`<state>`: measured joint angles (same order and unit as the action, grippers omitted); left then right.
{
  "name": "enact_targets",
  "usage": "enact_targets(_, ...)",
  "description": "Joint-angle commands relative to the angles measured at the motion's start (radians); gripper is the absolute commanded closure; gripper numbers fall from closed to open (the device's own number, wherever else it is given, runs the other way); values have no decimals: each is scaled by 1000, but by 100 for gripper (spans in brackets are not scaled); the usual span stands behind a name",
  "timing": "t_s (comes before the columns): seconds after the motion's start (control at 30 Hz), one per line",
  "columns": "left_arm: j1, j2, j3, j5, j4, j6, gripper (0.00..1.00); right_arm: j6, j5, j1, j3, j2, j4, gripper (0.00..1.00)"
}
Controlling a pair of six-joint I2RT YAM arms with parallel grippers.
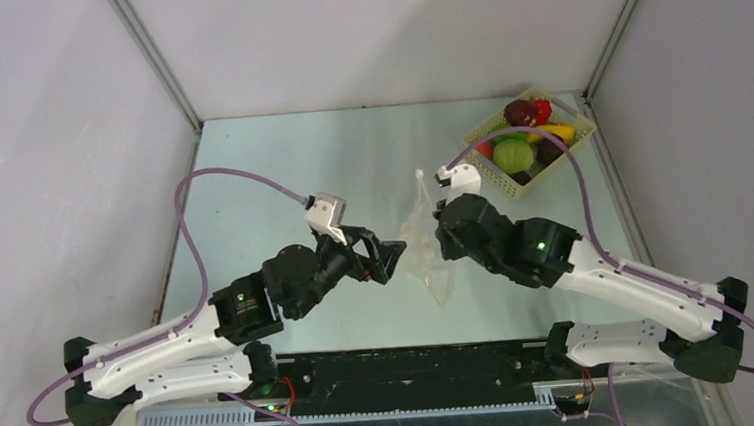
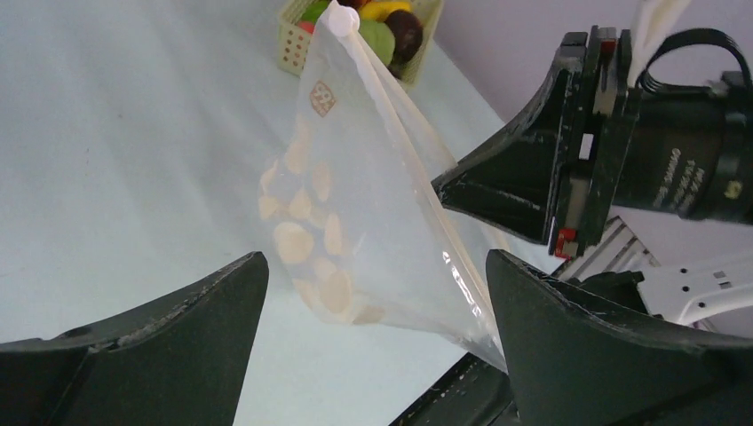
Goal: Place the food in the zip-top bag and seal the zipper
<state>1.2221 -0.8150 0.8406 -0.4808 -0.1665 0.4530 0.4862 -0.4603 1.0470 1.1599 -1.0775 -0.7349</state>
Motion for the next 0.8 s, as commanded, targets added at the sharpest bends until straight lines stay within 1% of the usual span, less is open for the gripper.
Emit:
enact_targets(0.0,4,-47,38,-89,-56,118,0,29,-158,70,45,-59,49,100)
enact_targets(0.1,3,-70,49,-114,-80,142,0,34,-188,105,50,-88,64,100)
enact_targets(0.4,4,-119,64,-190,-114,239,0,54,-189,155,59,-133,109,100)
enact_targets(0.57,4,-138,49,-222,-118,277,0,54,-171,169,59,-127,133,100)
enact_targets(0.77,4,-184,74,-256,-176,285,0,45,-165,176,58,-109,154,100)
